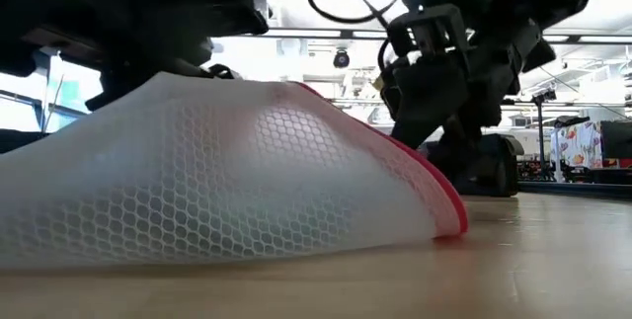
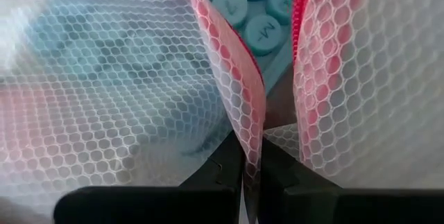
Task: Unpack backpack
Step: Remove the blue calculator from the transparent pink zip bag
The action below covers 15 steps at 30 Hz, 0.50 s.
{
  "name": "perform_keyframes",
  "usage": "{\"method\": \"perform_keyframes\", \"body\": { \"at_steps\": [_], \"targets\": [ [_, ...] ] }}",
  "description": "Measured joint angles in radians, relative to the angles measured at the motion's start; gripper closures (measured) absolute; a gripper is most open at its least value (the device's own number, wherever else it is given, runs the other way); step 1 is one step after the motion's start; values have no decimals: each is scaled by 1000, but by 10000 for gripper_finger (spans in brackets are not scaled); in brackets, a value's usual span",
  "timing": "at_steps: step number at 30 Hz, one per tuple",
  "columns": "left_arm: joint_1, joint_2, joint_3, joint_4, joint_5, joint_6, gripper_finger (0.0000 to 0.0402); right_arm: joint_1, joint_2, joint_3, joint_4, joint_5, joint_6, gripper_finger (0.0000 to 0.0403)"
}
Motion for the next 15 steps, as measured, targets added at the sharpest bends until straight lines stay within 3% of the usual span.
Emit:
{"method": "perform_keyframes", "body": {
  "at_steps": [4,15],
  "targets": [
    [3,13,0,16,-12,4,402,2,30,2,135,-42,11,196],
    [3,18,-2,42,-47,-3,402,6,81,1,227,-97,55,169]
  ]
}}
